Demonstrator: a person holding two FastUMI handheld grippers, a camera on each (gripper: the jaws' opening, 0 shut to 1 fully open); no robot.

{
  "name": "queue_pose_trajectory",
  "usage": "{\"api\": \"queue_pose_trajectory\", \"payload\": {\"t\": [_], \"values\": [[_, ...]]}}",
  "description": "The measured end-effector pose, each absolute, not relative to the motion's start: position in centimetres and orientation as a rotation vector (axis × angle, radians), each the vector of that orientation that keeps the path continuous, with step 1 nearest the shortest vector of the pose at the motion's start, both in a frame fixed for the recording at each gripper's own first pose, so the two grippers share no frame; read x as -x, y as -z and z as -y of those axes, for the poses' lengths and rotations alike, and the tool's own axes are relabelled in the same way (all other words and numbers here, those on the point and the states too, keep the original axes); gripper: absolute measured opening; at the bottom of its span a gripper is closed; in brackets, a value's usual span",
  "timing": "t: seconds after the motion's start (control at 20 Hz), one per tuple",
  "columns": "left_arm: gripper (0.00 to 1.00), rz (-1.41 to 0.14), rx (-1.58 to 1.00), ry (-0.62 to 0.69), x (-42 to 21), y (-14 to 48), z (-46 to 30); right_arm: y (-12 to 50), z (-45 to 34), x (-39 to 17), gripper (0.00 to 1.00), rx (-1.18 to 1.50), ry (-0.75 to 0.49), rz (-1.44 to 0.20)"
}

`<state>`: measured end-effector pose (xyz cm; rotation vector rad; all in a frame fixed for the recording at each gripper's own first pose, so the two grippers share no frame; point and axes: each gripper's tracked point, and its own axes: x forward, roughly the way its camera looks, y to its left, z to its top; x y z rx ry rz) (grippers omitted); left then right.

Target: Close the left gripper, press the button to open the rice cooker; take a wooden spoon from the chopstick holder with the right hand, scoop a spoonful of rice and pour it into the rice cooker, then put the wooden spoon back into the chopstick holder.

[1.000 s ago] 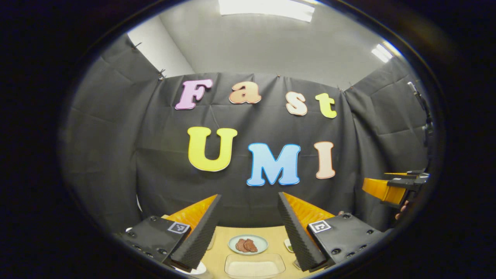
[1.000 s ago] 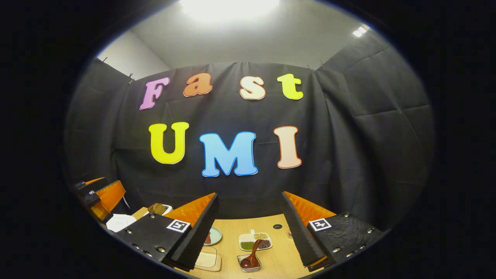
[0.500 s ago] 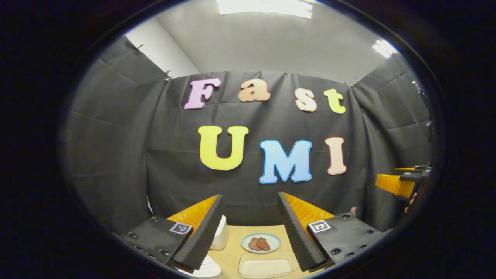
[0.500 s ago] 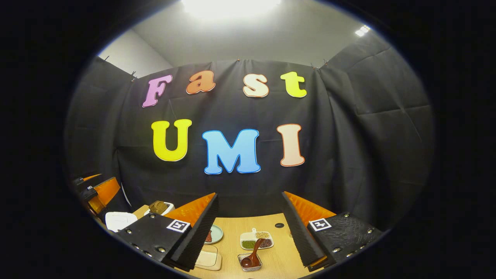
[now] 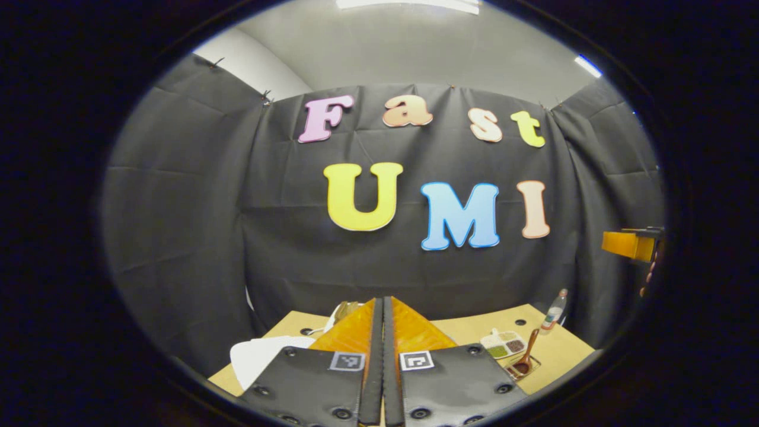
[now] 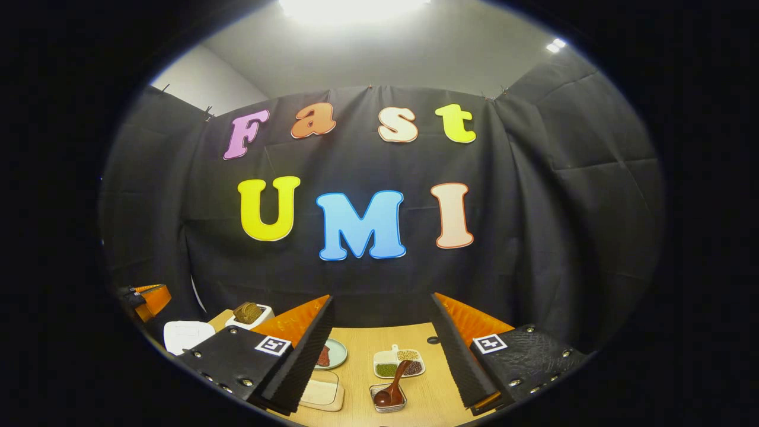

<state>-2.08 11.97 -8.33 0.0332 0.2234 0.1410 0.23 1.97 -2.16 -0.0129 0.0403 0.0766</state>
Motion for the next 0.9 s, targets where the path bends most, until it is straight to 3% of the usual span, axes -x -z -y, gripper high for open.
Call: {"api": "queue_pose_trajectory", "payload": {"t": [0.05,0.15,0.4,0.5,0.6,0.85,0.9], "values": [[0.07,-0.252,-0.009,-0.138,2.5,9.1,-12.4,2.3,-2.1,-0.2,0.96,0.015,-0.080,-0.045],[0.10,-0.309,0.011,-0.154,3.0,11.4,-14.3,2.6,-2.2,-0.2,0.96,0.016,-0.083,-0.051],[0.07,-0.480,0.042,-0.227,5.0,17.2,-19.6,3.6,-2.4,-0.3,0.96,0.020,-0.092,-0.070],[0.11,-0.561,0.077,-0.249,5.7,19.9,-20.8,4.1,-2.5,-0.3,0.96,0.021,-0.096,-0.080],[0.07,-0.625,0.120,-0.264,6.2,22.3,-21.7,4.4,-2.4,-0.5,0.96,0.025,-0.095,-0.087],[0.11,-0.754,0.172,-0.316,7.8,27.2,-23.5,4.9,-1.6,-0.8,0.96,0.027,-0.082,-0.103],[0.04,-0.769,0.170,-0.322,8.0,27.8,-23.8,5.0,-1.5,-0.8,0.96,0.027,-0.079,-0.105]]}}
